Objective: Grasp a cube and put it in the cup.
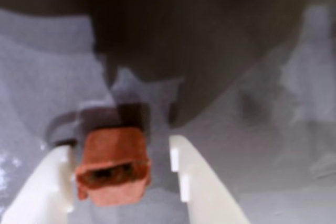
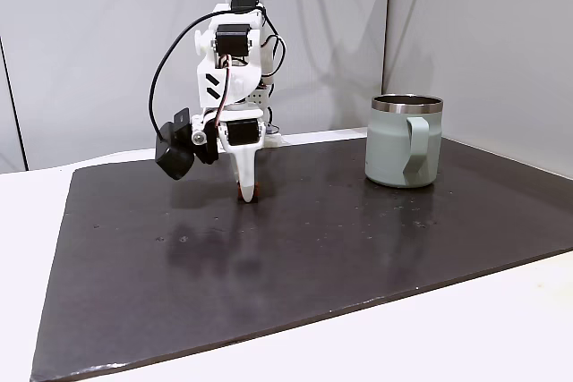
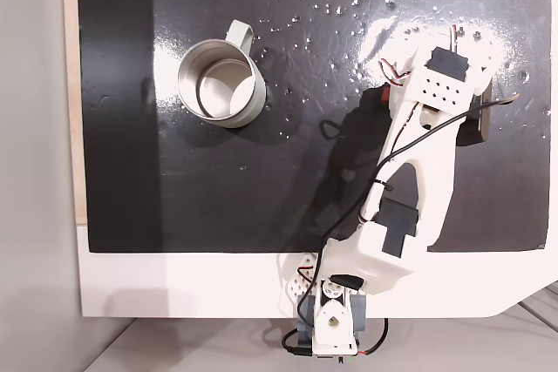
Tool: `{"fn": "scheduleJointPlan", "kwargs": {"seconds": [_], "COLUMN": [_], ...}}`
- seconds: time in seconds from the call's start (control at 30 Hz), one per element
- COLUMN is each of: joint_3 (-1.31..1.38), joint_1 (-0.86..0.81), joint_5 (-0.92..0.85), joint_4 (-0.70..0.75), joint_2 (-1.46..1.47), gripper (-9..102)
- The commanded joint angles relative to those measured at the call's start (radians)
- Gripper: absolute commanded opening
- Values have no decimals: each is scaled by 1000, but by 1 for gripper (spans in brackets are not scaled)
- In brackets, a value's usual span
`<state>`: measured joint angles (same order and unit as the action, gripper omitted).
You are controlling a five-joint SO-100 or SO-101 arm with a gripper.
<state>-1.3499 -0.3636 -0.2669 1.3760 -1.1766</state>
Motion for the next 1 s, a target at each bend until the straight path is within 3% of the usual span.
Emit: {"fn": "scheduleJointPlan", "kwargs": {"seconds": [0.0, 0.47, 0.97], "joint_3": [60, 69, 94], "joint_1": [12, 14, 64], "joint_5": [-5, -2, 71], "joint_4": [-3, 18, 121], "joint_2": [-17, -48, -304], "gripper": [17, 5, 5]}}
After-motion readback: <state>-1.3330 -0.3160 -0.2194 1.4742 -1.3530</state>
